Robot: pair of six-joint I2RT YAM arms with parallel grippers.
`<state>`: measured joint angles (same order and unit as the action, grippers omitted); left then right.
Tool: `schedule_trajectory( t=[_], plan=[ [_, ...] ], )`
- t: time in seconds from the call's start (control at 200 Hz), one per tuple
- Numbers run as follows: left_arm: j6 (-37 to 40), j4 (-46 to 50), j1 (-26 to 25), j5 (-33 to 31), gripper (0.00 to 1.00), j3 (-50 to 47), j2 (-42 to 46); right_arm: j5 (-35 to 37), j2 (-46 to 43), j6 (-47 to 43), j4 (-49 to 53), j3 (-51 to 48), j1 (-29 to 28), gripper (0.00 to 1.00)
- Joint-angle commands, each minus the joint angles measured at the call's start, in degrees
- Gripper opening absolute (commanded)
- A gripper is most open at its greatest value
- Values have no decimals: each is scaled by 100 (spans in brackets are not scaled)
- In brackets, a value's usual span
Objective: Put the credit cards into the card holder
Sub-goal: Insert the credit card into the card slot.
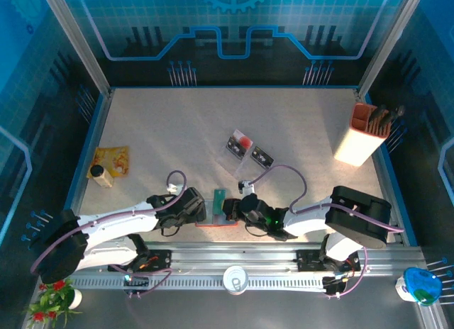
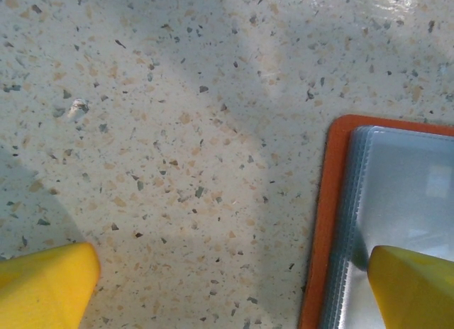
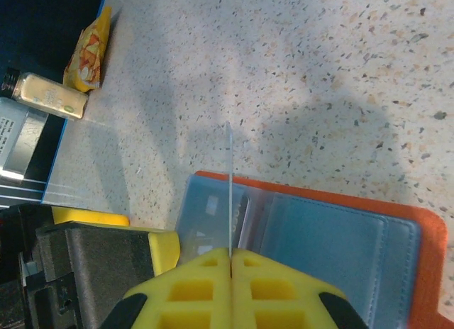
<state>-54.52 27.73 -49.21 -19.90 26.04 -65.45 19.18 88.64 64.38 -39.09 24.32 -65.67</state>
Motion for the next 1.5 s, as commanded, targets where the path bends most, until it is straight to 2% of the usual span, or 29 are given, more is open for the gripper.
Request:
schedule_trajectory(
  t=[0.0,0.43,0.93,1.296,1.496],
  plan=[
    [-165,102,52,49,99,-212,-7,316,79,127,-249,-114,-112,0],
    [-173,31,51,74,99,-262,-38,376,282,318,-342,-173,-259,0],
    [-182,-35,52,78,99,-303,-126,337,599,754,-969,-375,-380,0],
    [-193,-57,49,84,99,-349,-132,164,1273,1140,-1831,-418,-473,0],
    [-183,-66,49,91,99,-348,-118,173,1298,1167,-1766,-380,-522,0]
  ],
)
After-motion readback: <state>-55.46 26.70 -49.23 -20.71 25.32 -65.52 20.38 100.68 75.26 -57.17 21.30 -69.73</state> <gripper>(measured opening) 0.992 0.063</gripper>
